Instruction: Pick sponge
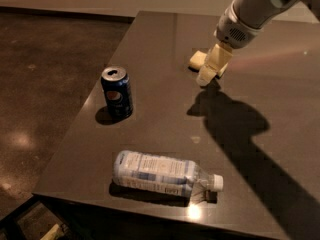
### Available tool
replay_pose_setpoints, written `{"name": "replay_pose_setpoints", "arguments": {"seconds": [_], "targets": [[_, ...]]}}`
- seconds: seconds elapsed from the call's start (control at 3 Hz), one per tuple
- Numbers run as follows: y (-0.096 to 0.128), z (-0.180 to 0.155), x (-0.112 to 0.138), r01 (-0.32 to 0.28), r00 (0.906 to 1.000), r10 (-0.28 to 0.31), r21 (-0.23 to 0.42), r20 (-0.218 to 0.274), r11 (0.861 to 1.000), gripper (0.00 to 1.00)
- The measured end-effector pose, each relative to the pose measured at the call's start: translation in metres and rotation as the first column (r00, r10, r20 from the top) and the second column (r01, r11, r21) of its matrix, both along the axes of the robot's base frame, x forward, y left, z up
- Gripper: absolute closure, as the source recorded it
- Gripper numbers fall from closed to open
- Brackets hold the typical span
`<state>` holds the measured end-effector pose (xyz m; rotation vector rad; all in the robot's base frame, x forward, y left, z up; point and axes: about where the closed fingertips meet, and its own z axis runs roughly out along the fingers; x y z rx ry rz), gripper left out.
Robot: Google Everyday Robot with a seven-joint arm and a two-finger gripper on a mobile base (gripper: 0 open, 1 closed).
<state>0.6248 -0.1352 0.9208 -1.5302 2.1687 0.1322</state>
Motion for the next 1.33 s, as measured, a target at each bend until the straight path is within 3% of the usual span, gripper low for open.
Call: {"name": "replay_pose_setpoints", "arguments": {"seconds": [0.67,1.33], "targets": [[-0.001,-0.036,0.062,0.077,0.9945,-0.076,0.011,-0.072,0.997,0.0],[-0.025,-0.064,0.093,0.161,0.9766,-0.164,-0.029,-0.139,0.987,0.0]]}}
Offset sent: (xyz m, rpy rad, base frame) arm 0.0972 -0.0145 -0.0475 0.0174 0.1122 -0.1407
